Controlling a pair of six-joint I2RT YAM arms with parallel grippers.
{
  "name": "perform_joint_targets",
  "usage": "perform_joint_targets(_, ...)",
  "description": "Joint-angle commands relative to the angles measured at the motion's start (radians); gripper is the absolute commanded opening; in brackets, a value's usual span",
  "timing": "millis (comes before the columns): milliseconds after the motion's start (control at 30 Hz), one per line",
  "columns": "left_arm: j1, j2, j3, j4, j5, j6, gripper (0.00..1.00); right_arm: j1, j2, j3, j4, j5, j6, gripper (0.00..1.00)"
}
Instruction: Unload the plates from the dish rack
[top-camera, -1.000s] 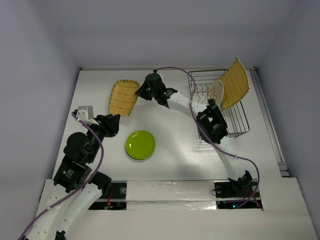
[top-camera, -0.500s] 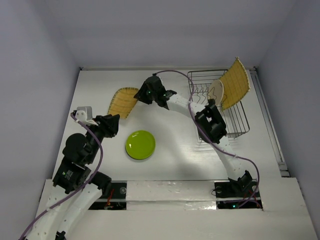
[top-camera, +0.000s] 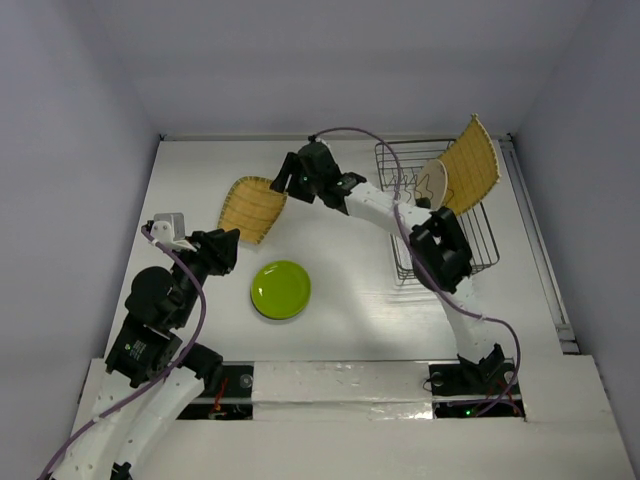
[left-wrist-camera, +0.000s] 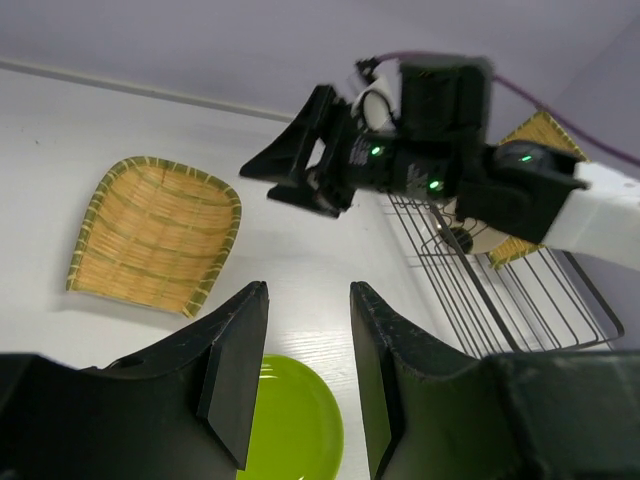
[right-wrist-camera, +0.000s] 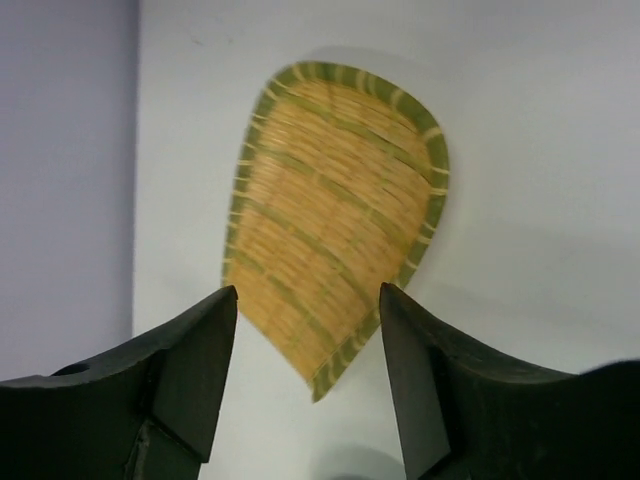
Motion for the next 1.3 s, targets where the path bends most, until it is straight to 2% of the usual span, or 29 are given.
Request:
perform_joint_targets(0,0.005,-0.008,-0.014,0.040,0.015,0.007,0.35,0.006,-0.151,-0.004,-0.015,0.046,-0.128,0.63)
perform_joint_targets(33,0.005,-0.009,-0.014,0.039,0.012,0.007,0.35,0.006,-0.203,-0.012,-0.029,0.085,-0.155,0.41)
perform_joint_targets(67,0.005,-0.011,-0.014,0.036,0.012,0.007,0.35,0.006,-0.237,-0.023,-0.058,0.120,-0.214,0.24)
perform_joint_targets(100,0.005,-0.012,-0.015,0.034,0.012,0.006,0.35,0.006,-0.275,-0.068,-0.066,0.180,-0.247,0.09)
perform_joint_targets(133,0.005,-0.015,-0.015,0.033,0.013,0.006,0.35,-0.025,-0.315,-0.098,-0.075,0.206,-0.276,0.00)
perform_joint_targets(167,0.005,-0.018,-0.014,0.033,0.016,0.007,0.33,-0.042,-0.405,-0.130,-0.096,0.235,-0.328,0.00)
perform_joint_targets(233,0.005,-0.018,-0.014,0.034,0.025,0.009,0.17,-0.107,-0.496,-0.238,-0.120,0.329,-0.386,0.00)
perform_joint_targets(267,0.005,-0.018,-0.015,0.036,0.028,0.009,0.06,-0.135,-0.578,-0.273,-0.153,0.357,-0.443,0.00)
perform_joint_targets(300,0.005,-0.018,-0.014,0.039,0.032,0.009,0.01,-0.166,-0.614,-0.297,-0.182,0.392,-0.463,0.00)
perform_joint_targets(400,0.005,-0.012,-0.011,0.040,0.032,0.009,0.00,-0.298,-0.723,-0.385,-0.259,0.382,-0.541,0.01)
perform_joint_targets(433,0.005,-0.009,-0.011,0.040,0.038,0.007,0.00,-0.324,-0.738,-0.396,-0.284,0.418,-0.555,0.05)
perform_joint_targets(500,0.005,-0.014,-0.011,0.043,0.045,0.009,0.04,-0.379,-0.758,-0.429,-0.328,0.505,-0.601,0.19)
perform_joint_targets(533,0.005,-0.017,-0.012,0.047,0.048,0.010,0.09,-0.395,-0.757,-0.432,-0.342,0.541,-0.612,0.28)
perform_joint_targets(567,0.005,-0.023,-0.014,0.048,0.051,0.009,0.18,-0.410,-0.754,-0.434,-0.362,0.543,-0.624,0.41)
perform_joint_targets(633,0.005,-0.026,-0.015,0.048,0.053,0.010,0.23,-0.451,-0.743,-0.440,-0.357,0.538,-0.632,0.49)
perform_joint_targets(667,0.005,-0.026,-0.015,0.050,0.055,0.010,0.25,-0.468,-0.736,-0.439,-0.359,0.526,-0.635,0.50)
perform_joint_targets(833,0.005,-0.028,-0.015,0.045,0.061,0.012,0.30,-0.543,-0.648,-0.406,-0.373,0.417,-0.673,0.51)
perform_joint_targets(1100,0.005,-0.026,-0.015,0.047,0.062,0.015,0.32,-0.565,-0.532,-0.376,-0.374,0.444,-0.712,0.49)
perform_joint_targets(1200,0.005,-0.028,-0.015,0.047,0.059,0.013,0.32,-0.574,-0.490,-0.356,-0.362,0.428,-0.715,0.42)
perform_joint_targets(1267,0.005,-0.028,-0.014,0.047,0.056,0.013,0.32,-0.574,-0.459,-0.340,-0.368,0.431,-0.715,0.26)
